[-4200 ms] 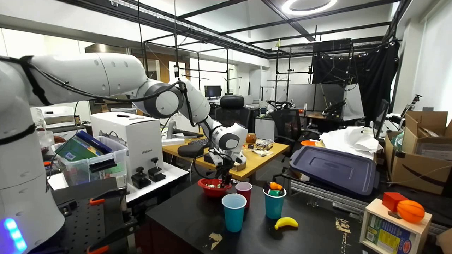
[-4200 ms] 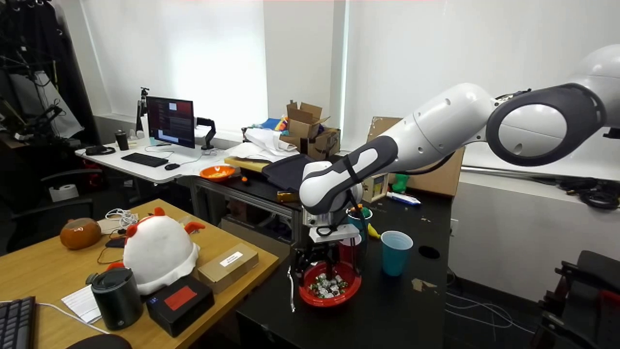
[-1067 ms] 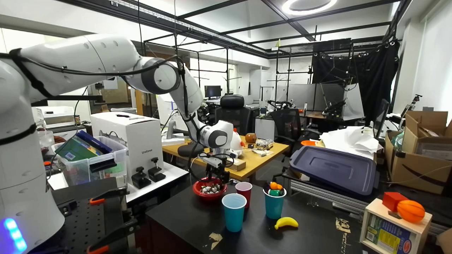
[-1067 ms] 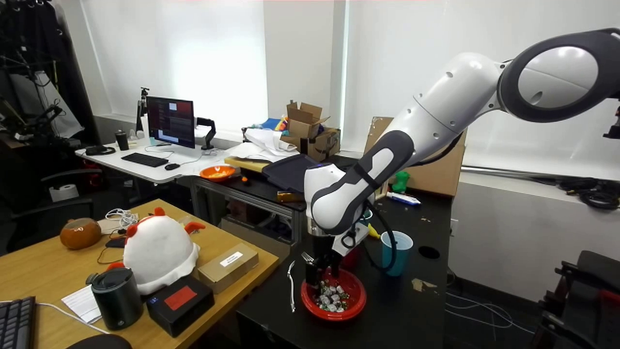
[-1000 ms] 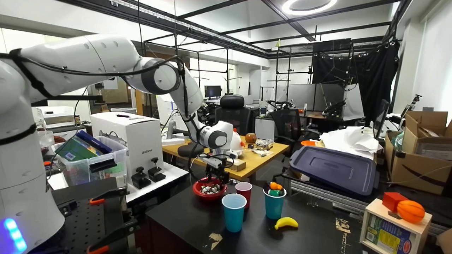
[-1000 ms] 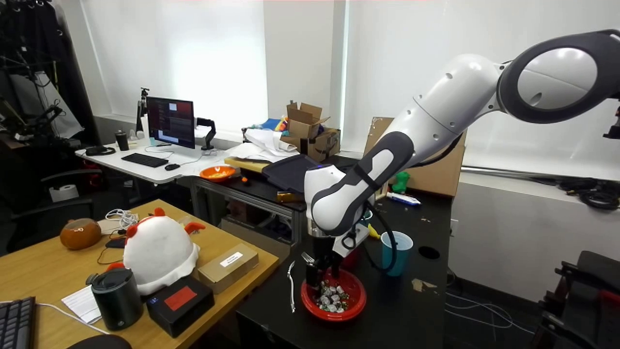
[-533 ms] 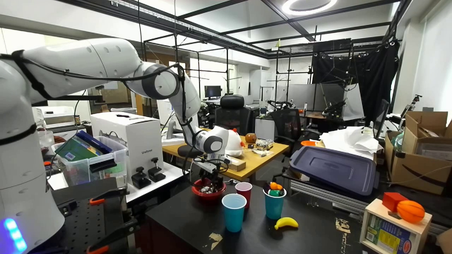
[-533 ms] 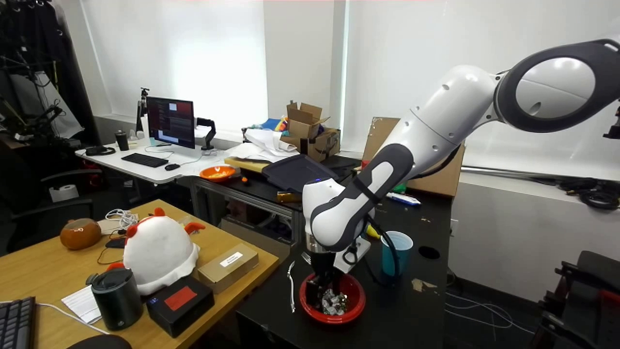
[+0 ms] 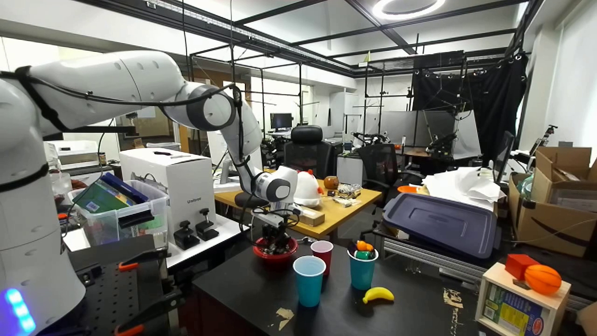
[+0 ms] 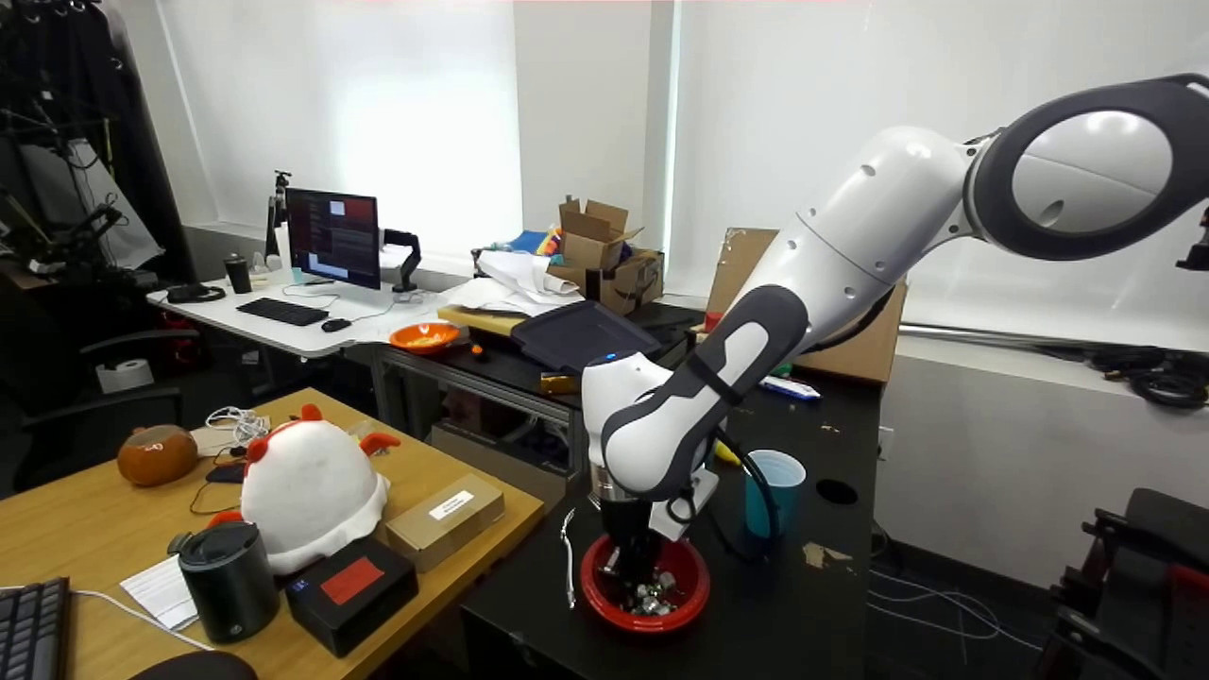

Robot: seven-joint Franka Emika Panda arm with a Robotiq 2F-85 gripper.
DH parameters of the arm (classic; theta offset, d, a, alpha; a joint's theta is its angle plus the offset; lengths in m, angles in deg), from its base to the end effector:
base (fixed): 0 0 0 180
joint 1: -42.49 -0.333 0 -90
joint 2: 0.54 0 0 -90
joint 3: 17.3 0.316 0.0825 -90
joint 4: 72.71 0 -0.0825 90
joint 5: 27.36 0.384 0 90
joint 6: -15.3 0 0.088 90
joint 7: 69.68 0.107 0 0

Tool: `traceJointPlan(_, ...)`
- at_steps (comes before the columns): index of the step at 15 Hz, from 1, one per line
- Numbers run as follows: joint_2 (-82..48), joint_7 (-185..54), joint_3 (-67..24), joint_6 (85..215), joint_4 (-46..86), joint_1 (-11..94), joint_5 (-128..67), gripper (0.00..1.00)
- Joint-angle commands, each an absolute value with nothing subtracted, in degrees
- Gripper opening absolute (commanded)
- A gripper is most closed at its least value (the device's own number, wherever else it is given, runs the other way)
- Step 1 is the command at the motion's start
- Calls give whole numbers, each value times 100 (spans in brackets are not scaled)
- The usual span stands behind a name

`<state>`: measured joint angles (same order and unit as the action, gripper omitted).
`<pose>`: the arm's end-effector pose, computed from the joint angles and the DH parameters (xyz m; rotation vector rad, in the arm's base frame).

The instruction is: Pick up some candy from the red bowl and place it inside the blue cup on the left

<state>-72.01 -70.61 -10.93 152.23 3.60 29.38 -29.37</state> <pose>0.6339 0.2125 -0.0440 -3.0284 -0.4860 0.2996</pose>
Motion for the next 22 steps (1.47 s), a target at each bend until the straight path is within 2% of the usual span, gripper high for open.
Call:
traceJointPlan(1, -6961, -6991, -1253, 15307, 699, 2892, -3060, 13)
traceJointPlan(3, -6786, -6966, -1337, 15273, 886, 2886, -3054, 1)
traceJointPlan(4, -6692, -6960, -1368, 15247, 985, 2889, -3048, 6)
traceJointPlan(6, -6440, -6998, -1390, 15217, 1259, 2920, -3019, 2)
traceJointPlan(8, -6150, -7025, -1334, 15154, 1537, 2997, -3032, 4)
traceJointPlan(22, -3652, -7091, -1291, 14828, 3465, 3588, -2851, 4)
